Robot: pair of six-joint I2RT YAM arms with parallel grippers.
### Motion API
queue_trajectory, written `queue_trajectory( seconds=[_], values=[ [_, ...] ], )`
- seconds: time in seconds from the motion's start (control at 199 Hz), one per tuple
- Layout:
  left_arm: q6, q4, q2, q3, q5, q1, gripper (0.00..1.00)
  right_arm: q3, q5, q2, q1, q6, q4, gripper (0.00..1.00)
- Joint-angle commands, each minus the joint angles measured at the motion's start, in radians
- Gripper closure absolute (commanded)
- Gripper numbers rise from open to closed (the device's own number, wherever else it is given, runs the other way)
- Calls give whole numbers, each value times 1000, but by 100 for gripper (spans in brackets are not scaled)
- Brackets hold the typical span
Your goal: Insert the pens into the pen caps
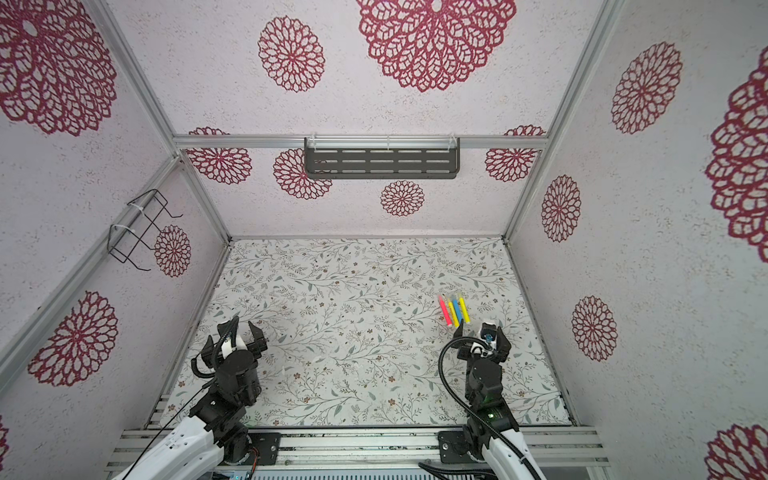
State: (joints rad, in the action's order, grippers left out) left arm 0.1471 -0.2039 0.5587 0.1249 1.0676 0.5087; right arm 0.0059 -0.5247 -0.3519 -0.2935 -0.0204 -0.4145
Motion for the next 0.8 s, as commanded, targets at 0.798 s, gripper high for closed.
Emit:
queue_trajectory(
  seconds=[0.798],
  values=[
    [-48, -282, 21, -81, -117, -136, 1, -102, -61, -437, 24, 49, -607, 1]
  ],
)
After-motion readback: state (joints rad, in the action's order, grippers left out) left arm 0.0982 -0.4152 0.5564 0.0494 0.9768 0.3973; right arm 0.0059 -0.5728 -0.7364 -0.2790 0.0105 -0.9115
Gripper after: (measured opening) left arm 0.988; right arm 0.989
